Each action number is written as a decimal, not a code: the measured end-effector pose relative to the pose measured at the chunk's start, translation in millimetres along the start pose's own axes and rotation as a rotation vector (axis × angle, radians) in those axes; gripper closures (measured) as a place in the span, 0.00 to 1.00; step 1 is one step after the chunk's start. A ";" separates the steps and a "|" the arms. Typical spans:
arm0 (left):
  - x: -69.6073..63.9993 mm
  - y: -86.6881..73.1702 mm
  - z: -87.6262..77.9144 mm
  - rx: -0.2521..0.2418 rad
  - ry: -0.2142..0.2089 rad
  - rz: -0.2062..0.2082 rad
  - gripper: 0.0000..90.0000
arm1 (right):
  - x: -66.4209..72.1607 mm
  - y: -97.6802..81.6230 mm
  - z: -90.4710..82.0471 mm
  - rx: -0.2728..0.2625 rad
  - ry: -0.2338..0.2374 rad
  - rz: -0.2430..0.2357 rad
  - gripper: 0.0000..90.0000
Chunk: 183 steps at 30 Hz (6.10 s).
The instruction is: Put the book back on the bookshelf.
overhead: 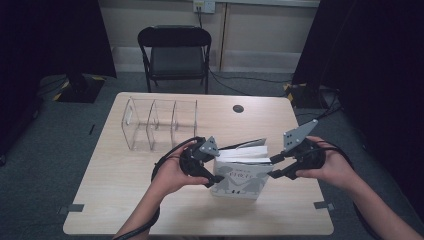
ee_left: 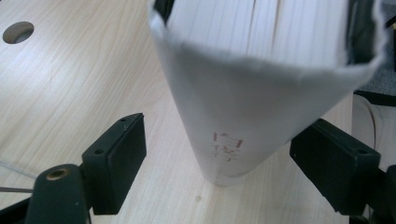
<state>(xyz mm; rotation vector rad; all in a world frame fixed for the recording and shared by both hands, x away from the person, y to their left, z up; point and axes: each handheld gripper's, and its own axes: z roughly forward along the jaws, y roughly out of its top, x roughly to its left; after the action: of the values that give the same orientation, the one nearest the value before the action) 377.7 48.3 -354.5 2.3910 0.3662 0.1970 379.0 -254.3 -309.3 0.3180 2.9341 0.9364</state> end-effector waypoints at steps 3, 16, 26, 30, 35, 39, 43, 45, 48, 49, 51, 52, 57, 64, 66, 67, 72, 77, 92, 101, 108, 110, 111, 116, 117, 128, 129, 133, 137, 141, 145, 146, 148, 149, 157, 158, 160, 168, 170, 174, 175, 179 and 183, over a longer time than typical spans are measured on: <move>-0.6 4.4 -1.4 0.016 -0.003 0.015 0.20 | -1.6 -6.3 1.5 -0.001 0.006 0.019 0.56; -0.8 29.8 -13.0 0.019 -0.002 0.054 0.19 | -2.9 -33.6 14.9 0.003 -0.032 0.068 0.42; -1.3 43.6 -5.7 0.043 -0.012 0.065 0.19 | -3.1 -51.1 27.6 0.003 -0.028 0.094 0.38; -1.7 48.5 -1.3 0.058 -0.018 0.075 0.19 | -2.6 -57.4 32.7 -0.003 -0.024 0.106 0.37; -0.9 55.5 3.1 0.073 -0.025 0.093 0.21 | -2.2 -65.7 40.0 -0.007 -0.020 0.118 0.36; -1.0 59.0 6.8 0.078 -0.039 0.096 0.22 | -1.8 -70.7 45.6 -0.006 -0.019 0.124 0.35; -2.5 60.4 9.6 0.092 -0.059 0.123 0.31 | -1.4 -75.1 50.1 -0.008 -0.026 0.130 0.35; -3.0 60.6 9.9 0.097 -0.064 0.128 0.34 | -0.7 -77.2 51.9 -0.012 -0.024 0.135 0.35; -2.6 61.0 8.5 0.100 -0.077 0.127 0.38 | -0.2 -81.2 54.5 -0.014 -0.024 0.140 0.35; -2.4 61.3 8.0 0.102 -0.080 0.126 0.40 | -0.4 -82.7 55.7 -0.015 -0.028 0.143 0.35; -1.8 61.5 6.1 0.106 -0.088 0.126 0.45 | -0.8 -86.3 57.5 -0.017 -0.031 0.148 0.35; -1.8 61.2 5.3 0.106 -0.091 0.129 0.48 | -1.1 -88.2 58.7 -0.022 -0.028 0.155 0.35; -2.2 58.1 2.2 0.096 -0.099 0.105 0.54 | -2.0 -97.2 65.4 -0.026 -0.028 0.173 0.35; -2.1 56.5 -5.3 0.150 -0.078 0.061 0.57 | -3.3 -107.0 77.7 -0.030 -0.044 0.203 0.34; -1.4 53.3 -9.8 0.167 -0.072 0.057 0.57 | -3.0 -108.0 82.1 -0.034 -0.064 0.205 0.33; -0.2 51.3 -12.3 0.174 -0.071 0.057 0.57 | -2.9 -108.5 84.4 -0.034 -0.072 0.206 0.32; 3.8 39.4 -21.9 0.171 -0.054 0.023 0.57 | -2.5 -111.8 97.0 -0.063 -0.113 0.225 0.28; 3.1 40.5 -21.7 0.180 -0.049 0.019 0.56 | -3.3 -114.5 108.2 -0.086 -0.155 0.251 0.24; 2.0 45.6 -14.3 0.202 -0.033 0.043 0.51 | 0.8 -130.7 126.0 -0.128 -0.188 0.287 0.17; -0.1 53.0 -9.7 0.244 -0.020 0.046 0.51 | 2.6 -132.5 129.3 -0.125 -0.241 0.273 0.16; 1.1 52.2 -4.4 0.241 -0.032 0.054 0.50 | 3.0 -134.4 131.5 -0.157 -0.258 0.287 0.15; 1.2 51.5 -1.4 0.249 -0.038 0.049 0.50 | 3.5 -134.9 131.7 -0.161 -0.259 0.289 0.15; 0.9 51.4 -0.4 0.252 -0.038 0.041 0.50 | 3.9 -135.4 131.7 -0.164 -0.260 0.292 0.15; 2.9 52.6 3.5 0.283 -0.045 0.020 0.50 | 4.0 -136.2 131.9 -0.173 -0.263 0.291 0.15; 2.6 52.7 3.8 0.285 -0.046 0.014 0.50 | 4.1 -136.3 132.0 -0.174 -0.263 0.291 0.15; 0.7 55.3 6.4 0.340 -0.047 -0.028 0.52 | 4.9 -137.7 132.8 -0.189 -0.269 0.295 0.15; 1.4 55.3 6.5 0.341 -0.049 -0.032 0.53 | 4.8 -137.6 132.8 -0.189 -0.269 0.295 0.15; 2.0 55.5 6.1 0.347 -0.048 -0.031 0.54 | 4.9 -137.7 133.1 -0.192 -0.271 0.296 0.15; 1.1 55.0 6.0 0.337 -0.043 -0.038 0.54 | 5.1 -137.9 133.3 -0.195 -0.273 0.296 0.15; 0.6 55.2 5.7 0.342 -0.045 -0.051 0.56 | 5.4 -138.0 133.4 -0.197 -0.275 0.298 0.15; 1.2 55.0 5.6 0.346 -0.046 -0.060 0.56 | 5.4 -138.0 133.7 -0.200 -0.275 0.298 0.15; 1.1 54.7 5.6 0.344 -0.045 -0.067 0.56 | 5.3 -138.0 133.7 -0.200 -0.275 0.298 0.15; 1.5 54.7 5.5 0.344 -0.046 -0.061 0.56 | 5.4 -138.1 134.0 -0.203 -0.276 0.298 0.15; 1.0 54.7 5.5 0.343 -0.045 -0.067 0.56 | 5.5 -138.2 134.1 -0.205 -0.277 0.299 0.15; -0.2 55.2 5.7 0.343 -0.039 -0.065 0.57 | 6.0 -138.2 134.4 -0.207 -0.281 0.301 0.15; -0.5 55.4 5.6 0.343 -0.034 -0.063 0.57 | 6.0 -138.2 134.3 -0.207 -0.281 0.301 0.15; -1.0 55.6 5.0 0.349 -0.030 -0.065 0.57 | 5.9 -138.2 134.3 -0.207 -0.280 0.300 0.15; -1.6 56.0 4.3 0.364 -0.031 -0.075 0.57 | 5.8 -138.2 134.4 -0.207 -0.280 0.301 0.15; -2.2 56.4 4.9 0.368 -0.027 -0.077 0.57 | 5.8 -138.2 134.4 -0.207 -0.279 0.300 0.15; -2.3 58.0 5.7 0.397 -0.029 -0.082 0.56 | 5.8 -138.2 134.4 -0.207 -0.280 0.300 0.15; -1.9 59.0 5.9 0.410 -0.031 -0.073 0.56 | 5.8 -138.2 134.4 -0.207 -0.279 0.300 0.15; -1.5 59.2 6.4 0.420 -0.028 -0.074 0.56 | 5.8 -138.2 134.4 -0.207 -0.279 0.300 0.15; -3.5 59.9 7.4 0.425 -0.022 -0.078 0.57 | 5.8 -138.2 134.4 -0.207 -0.279 0.300 0.15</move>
<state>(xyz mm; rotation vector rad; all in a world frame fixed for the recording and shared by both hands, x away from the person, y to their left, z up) 388.7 -0.2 -320.2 2.7859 0.5344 0.0594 362.4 -286.7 -498.7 0.8197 2.5534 1.1141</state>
